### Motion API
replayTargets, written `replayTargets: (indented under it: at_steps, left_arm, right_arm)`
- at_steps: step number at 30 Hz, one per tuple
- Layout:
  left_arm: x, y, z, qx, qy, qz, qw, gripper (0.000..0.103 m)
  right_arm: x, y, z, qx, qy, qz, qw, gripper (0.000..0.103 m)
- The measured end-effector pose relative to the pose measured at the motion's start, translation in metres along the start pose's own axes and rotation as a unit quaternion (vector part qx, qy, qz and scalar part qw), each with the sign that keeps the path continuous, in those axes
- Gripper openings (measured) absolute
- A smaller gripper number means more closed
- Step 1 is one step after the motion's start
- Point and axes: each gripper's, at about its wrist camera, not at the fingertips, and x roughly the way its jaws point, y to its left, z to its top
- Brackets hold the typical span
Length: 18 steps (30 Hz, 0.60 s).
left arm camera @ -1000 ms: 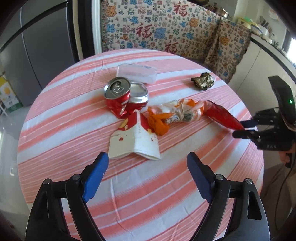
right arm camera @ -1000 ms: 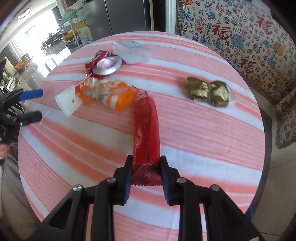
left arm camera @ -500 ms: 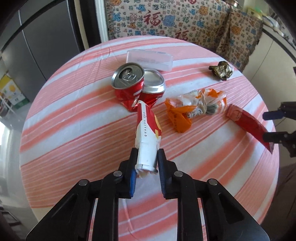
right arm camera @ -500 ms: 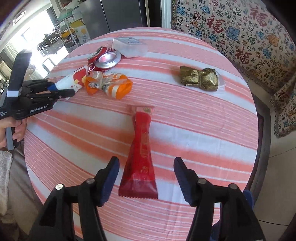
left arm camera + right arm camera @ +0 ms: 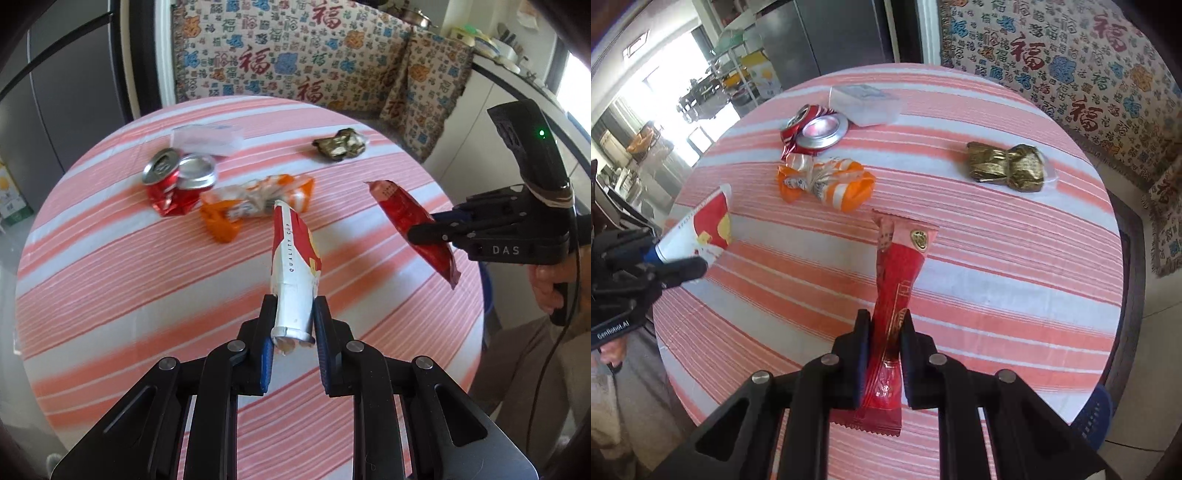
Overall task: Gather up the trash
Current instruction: 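Carry the paper box and red wrapper over the blue wastebasket with both tools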
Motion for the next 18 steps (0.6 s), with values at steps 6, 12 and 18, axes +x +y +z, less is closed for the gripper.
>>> replayTargets:
  at_steps: [6,12,18]
  left_arm:
    - [0.021,-0.064,0.023,0.025,-0.002,-0.033,0.9991,0.019]
    - [0.041,-0.142,0.048,0.065,-0.001,-0.071,0.9953,0.019]
    - [0.073,-0.226,0.065,0.106,0.014,-0.114,0.9877,0.019]
  right_arm:
    - [-0.04,-0.045,-0.028,0.051,-0.038,0.002,0.998,0.014]
    - [-0.081,-0.117,-0.076,0.121,-0.064,-0.026,0.99,0.013]
    - [-0.106,-0.207,-0.138,0.211,-0.068,-0.091,0.971,0.013]
